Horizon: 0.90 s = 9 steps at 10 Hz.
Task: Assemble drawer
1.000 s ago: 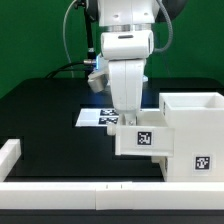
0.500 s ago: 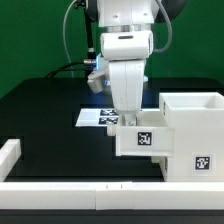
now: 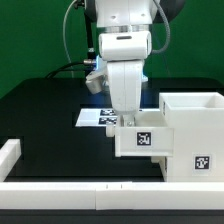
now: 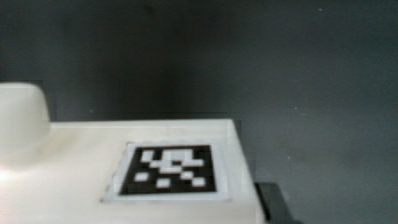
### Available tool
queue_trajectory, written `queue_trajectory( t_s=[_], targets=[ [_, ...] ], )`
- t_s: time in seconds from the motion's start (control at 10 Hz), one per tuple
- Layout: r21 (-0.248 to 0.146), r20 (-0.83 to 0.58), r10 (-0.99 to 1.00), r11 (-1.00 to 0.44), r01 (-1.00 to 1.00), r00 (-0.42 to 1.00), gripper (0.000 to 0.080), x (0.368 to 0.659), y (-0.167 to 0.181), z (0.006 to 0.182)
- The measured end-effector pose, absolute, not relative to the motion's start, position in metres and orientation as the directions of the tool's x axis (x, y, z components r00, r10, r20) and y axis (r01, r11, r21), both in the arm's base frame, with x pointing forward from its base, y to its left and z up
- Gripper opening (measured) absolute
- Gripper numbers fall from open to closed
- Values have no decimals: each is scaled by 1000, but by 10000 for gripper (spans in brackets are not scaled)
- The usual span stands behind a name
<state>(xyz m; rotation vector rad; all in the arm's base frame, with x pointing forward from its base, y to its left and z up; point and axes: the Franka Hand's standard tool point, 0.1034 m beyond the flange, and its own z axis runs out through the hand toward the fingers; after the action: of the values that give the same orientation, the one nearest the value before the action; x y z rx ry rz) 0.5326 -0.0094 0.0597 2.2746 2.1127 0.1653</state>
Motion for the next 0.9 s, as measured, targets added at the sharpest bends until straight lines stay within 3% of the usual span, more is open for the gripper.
queue_trajectory(
  t_s=[0.4,0.9],
  targets=[
    [105,42,998,32,994,-37,38,536,-18,59],
    [103,50,999,-16,995,11,38,541,-1,62]
  ],
)
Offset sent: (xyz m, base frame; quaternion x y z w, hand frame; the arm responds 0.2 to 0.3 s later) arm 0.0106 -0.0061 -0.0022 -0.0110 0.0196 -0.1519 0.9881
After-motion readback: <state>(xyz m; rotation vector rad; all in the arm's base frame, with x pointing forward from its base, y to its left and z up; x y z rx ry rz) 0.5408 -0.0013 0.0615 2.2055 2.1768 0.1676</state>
